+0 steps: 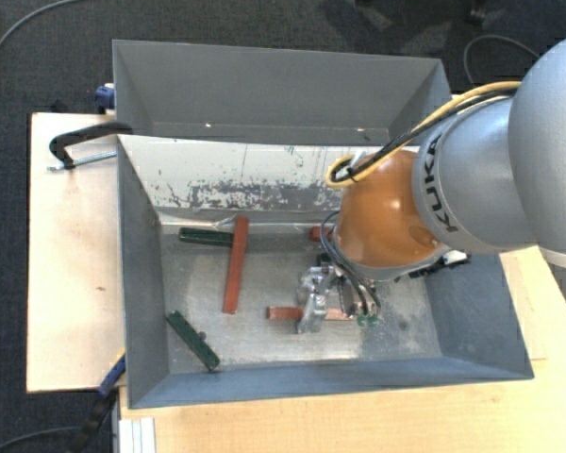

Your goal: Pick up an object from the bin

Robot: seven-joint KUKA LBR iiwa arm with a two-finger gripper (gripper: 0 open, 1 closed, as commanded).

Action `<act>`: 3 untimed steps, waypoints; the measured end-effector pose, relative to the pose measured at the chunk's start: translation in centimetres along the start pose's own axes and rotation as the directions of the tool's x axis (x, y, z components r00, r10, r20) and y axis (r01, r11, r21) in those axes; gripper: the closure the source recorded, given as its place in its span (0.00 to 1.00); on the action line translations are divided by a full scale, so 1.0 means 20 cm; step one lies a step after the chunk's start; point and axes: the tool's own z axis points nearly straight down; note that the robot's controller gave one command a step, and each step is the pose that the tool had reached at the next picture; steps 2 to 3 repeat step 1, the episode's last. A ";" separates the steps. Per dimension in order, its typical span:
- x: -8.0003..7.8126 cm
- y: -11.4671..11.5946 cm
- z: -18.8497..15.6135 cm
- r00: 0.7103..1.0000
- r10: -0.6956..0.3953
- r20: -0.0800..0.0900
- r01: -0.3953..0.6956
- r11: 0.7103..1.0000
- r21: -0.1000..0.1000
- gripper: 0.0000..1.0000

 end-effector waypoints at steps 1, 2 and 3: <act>-0.11 -0.23 -0.89 0.999 0.032 0.015 -0.032 0.999 0.000 1.00; -0.11 -0.23 -0.89 0.999 0.032 0.015 -0.032 0.999 0.000 1.00; -0.11 -0.23 -0.89 0.999 0.032 0.015 -0.032 0.999 0.000 1.00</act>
Offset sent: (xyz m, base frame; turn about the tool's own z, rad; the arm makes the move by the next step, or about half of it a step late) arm 0.0179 -0.0457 0.1711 0.0308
